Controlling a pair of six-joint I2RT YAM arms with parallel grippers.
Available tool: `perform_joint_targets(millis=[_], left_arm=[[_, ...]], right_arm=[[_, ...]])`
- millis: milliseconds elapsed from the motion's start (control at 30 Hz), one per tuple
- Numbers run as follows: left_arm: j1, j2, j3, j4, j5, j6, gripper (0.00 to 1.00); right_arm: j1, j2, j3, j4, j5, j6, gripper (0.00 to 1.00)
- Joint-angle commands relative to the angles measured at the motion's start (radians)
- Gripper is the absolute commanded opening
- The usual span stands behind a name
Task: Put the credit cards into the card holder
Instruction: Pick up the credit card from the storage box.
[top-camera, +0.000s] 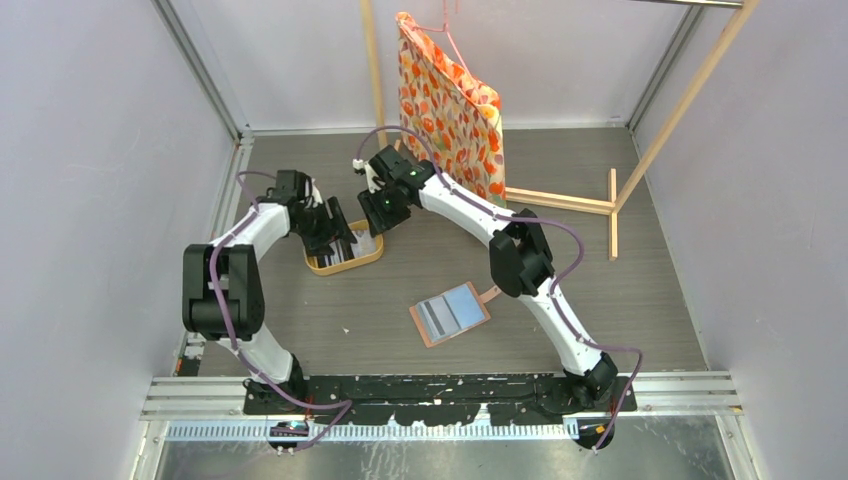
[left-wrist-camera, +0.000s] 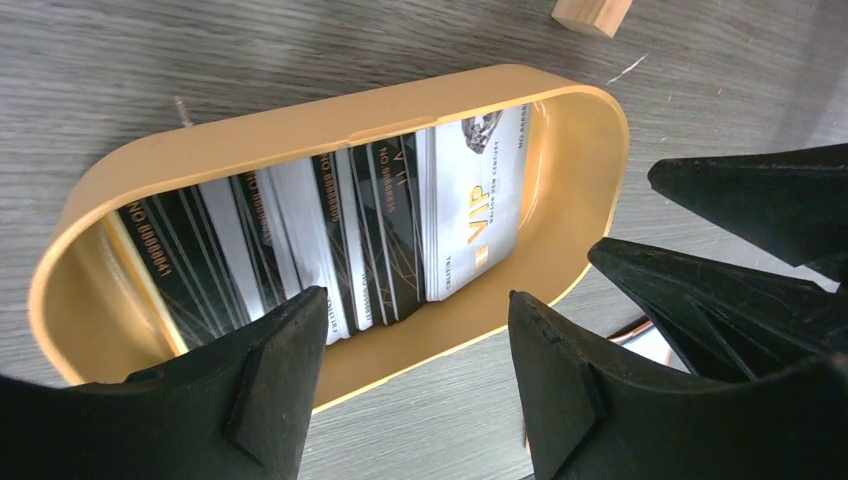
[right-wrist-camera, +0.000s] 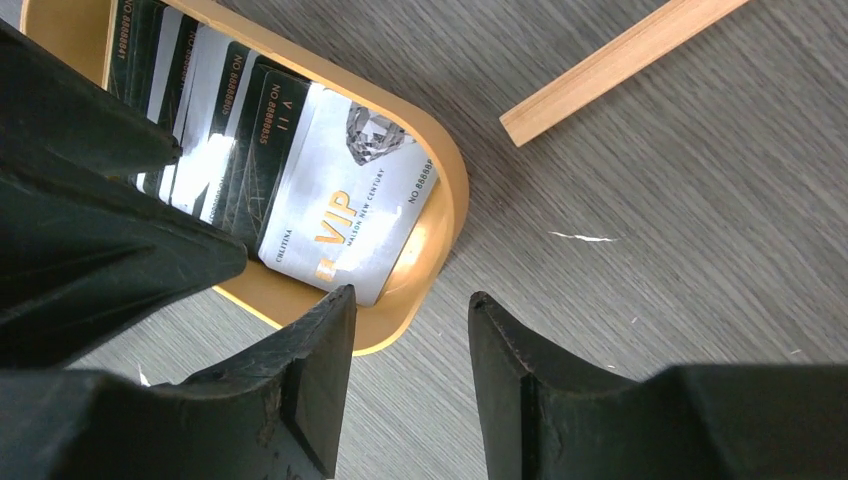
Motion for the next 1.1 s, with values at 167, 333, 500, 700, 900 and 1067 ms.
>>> perform_joint_targets(millis=[167, 333, 500, 700, 900, 1067], left_arm=[[-0.035, 0.043, 0.051, -0.037, -0.036, 0.037, 0.68], [-0.049, 0.065, 0.063, -0.049, -0.04, 0.045, 0.68], [-0.057, 0.075, 0.059, -0.027, 0.024, 0.043, 0.68], [-0.051, 0.067, 0.035, 0.037, 0.114, 0.009, 0.68], [-0.016, 0.029, -0.018, 0.158, 0.193, -0.051, 0.67], [-0.01, 0.036, -0.025, 0.178, 0.218, -0.066, 0.67]], right_arm=[[-0.004, 0.01, -0.014, 0.036, -0.068, 0.052, 0.51], [-0.001, 0.025, -0.018, 0.044, -0.11, 0.078, 0.49], [0.006, 0.028, -0.029, 0.059, -0.162, 0.103, 0.47], [0.01, 0.028, -0.037, 0.075, -0.211, 0.132, 0.44], [0.011, 0.021, -0.043, 0.083, -0.235, 0.144, 0.43], [0.01, 0.018, -0.046, 0.093, -0.257, 0.157, 0.43]])
